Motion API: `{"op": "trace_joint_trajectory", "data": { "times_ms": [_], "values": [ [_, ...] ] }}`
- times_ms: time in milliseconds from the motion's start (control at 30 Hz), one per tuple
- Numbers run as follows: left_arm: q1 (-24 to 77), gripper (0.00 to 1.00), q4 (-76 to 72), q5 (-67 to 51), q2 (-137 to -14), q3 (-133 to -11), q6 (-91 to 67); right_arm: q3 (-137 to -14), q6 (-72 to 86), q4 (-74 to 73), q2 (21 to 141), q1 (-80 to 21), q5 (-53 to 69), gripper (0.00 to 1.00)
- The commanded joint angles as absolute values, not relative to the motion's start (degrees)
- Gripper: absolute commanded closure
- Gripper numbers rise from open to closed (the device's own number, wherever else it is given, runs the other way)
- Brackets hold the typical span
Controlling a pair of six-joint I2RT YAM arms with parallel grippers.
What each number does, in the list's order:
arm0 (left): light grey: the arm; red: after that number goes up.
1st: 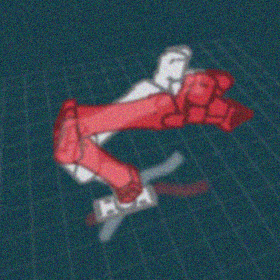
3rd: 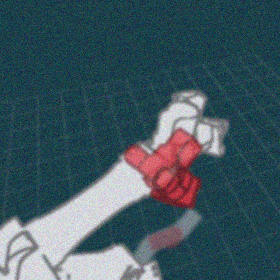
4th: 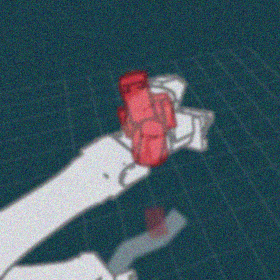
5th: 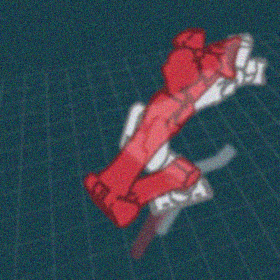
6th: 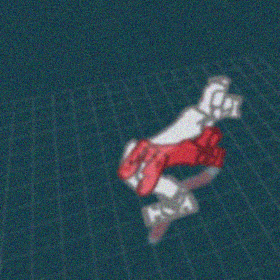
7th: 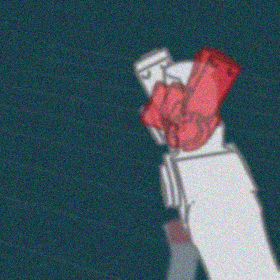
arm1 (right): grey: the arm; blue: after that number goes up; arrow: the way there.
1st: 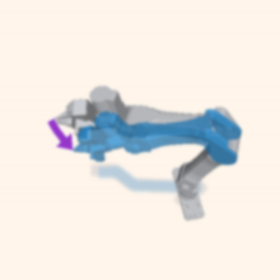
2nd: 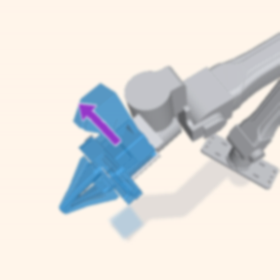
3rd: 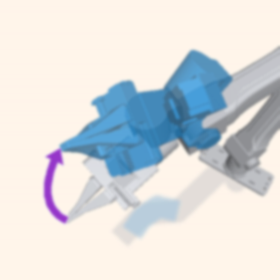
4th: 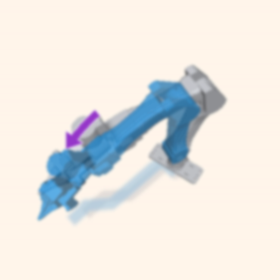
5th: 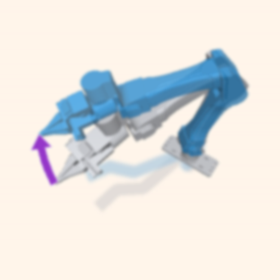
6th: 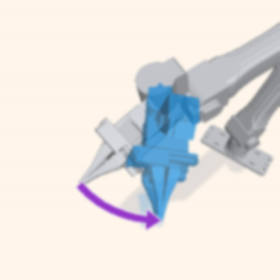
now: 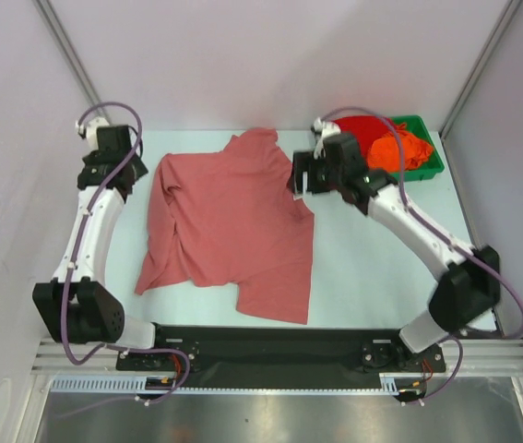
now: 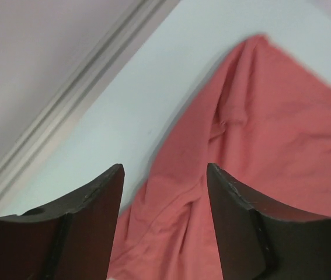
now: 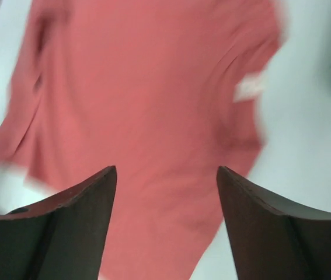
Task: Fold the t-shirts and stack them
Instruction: Flatten the tshirt out
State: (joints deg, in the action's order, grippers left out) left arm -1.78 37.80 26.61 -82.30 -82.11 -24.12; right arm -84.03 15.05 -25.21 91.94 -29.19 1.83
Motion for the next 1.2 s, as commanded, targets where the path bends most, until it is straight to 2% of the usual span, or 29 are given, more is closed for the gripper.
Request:
{"op": "trace_joint_trajectory", "data": {
  "times_ms": [0,133,267,300,367,400,433,500,700,867,933,1000,1167],
  "values": [
    [-1.8,0.36,46.5,26.6,-80.7,-73.4,-31.2,-68.4,22.1,-24.5,81.5,-32.3,15.5,0.27],
    [-1.8,0.31,48.1,23.2,-80.0,-64.4,-40.2,-56.1,23.2,-21.7,74.1,-39.1,17.8,0.28],
    [-1.9,0.33,48.3,20.0,-81.5,-57.9,-46.0,-51.8,24.0,-18.6,75.9,-41.0,19.8,0.32],
    [-1.9,0.34,46.9,19.3,-81.1,-57.0,-47.5,-51.2,24.1,-17.5,76.7,-41.9,20.5,0.37],
    [-1.9,0.34,45.6,18.8,-78.1,-54.8,-48.2,-50.6,25.3,-14.0,79.3,-43.1,22.1,0.43],
    [-1.9,0.35,45.4,19.2,-76.8,-54.4,-48.5,-50.2,26.3,-12.6,80.2,-44.0,22.4,0.55],
    [-1.9,0.35,45.4,19.9,-75.9,-54.2,-48.3,-49.1,27.1,-10.3,81.2,-44.6,22.2,0.62],
    [-2.0,0.36,46.6,21.3,-73.4,-55.2,-47.5,-48.4,29.3,-8.6,84.9,-45.8,20.7,0.66],
    [-1.9,0.33,48.5,27.5,-68.0,-56.0,-44.7,-53.2,27.3,-11.2,98.0,-51.7,4.5,0.60],
    [-1.8,0.31,45.4,28.9,-65.3,-54.2,-42.0,-59.5,29.2,-21.1,105.9,-52.1,-11.2,0.55],
    [-1.5,0.29,45.3,29.1,-66.2,-54.2,-41.0,-61.8,31.2,-25.6,108.6,-51.3,-17.3,0.50],
    [-1.5,0.25,45.5,28.4,-67.3,-54.9,-40.6,-62.0,32.3,-27.2,109.9,-48.5,-17.9,0.45],
    [-0.5,0.25,43.8,25.8,-71.9,-54.9,-38.5,-60.5,34.4,-29.0,110.4,-41.1,-19.2,0.42]
  ]
}}
